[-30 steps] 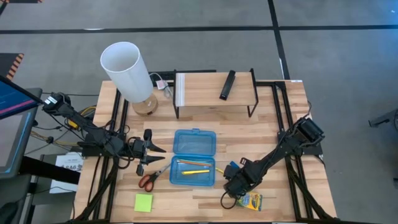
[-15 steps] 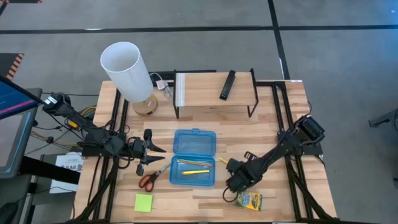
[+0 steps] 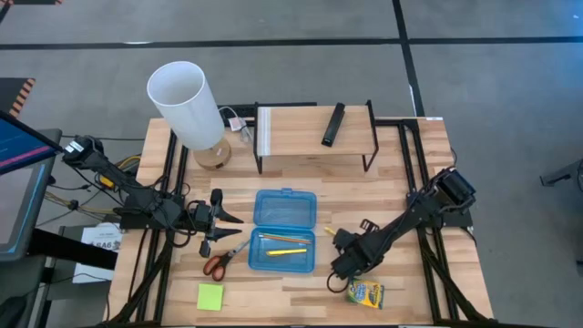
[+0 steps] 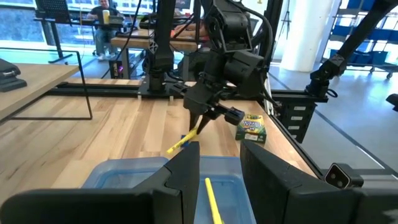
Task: Pack school essentials
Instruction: Put the yellow pen into the supply box
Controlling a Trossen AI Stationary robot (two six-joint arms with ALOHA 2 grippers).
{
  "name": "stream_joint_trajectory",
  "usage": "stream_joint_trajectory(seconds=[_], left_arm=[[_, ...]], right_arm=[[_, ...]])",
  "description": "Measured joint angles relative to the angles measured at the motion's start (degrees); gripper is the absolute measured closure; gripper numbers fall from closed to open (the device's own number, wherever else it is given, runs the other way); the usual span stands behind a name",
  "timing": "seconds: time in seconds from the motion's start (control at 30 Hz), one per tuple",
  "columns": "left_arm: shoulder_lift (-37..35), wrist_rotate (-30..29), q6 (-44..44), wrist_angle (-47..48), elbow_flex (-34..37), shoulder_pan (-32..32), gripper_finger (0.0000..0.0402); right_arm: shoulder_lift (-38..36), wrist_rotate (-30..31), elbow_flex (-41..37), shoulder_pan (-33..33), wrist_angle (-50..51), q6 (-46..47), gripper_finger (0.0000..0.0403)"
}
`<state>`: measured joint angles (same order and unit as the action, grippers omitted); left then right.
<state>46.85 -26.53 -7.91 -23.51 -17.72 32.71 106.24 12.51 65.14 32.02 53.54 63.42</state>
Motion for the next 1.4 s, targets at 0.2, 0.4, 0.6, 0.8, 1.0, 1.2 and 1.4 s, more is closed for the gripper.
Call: stream_joint_trajectory(seconds=[0.2,0.4,0.6,0.8,1.0,1.2,1.4], left_arm=[[0.0,0.0,0.0,0.0,0.0,0.0,0.0299],[0.0,0.0,0.0,0.0,0.0,0.0,0.0299],[0.0,0.1,0.0,0.0,0.0,0.0,0.0299],[0.0,0.1,0.0,0.0,0.0,0.0,0.0299],[0.0,0.2,0.0,0.0,0.0,0.0,0.0299],[0.0,0.5,0.0,0.0,0.0,0.0,0.0299],[0.0,0.5,0.0,-0.2,0.0,0.0,0.0299]], right_arm=[[0.0,1.6,3.5,-0.6,0.1,-3.0,0.0339],[-0.1,5.5,9.0,-2.7,-1.0,-8.6,0.0339],[-0.1,5.9,11.7,-6.3,-13.7,-19.5,0.0339],[1.8,2.2,11.8,-9.7,-27.7,-29.0,0.0339],[4.2,-0.6,11.9,-11.5,-31.2,-31.9,0.0339],[5.7,-2.3,11.6,-11.4,-30.4,-33.5,0.0339],[5.6,-2.3,11.7,-11.4,-30.5,-33.5,0.032]])
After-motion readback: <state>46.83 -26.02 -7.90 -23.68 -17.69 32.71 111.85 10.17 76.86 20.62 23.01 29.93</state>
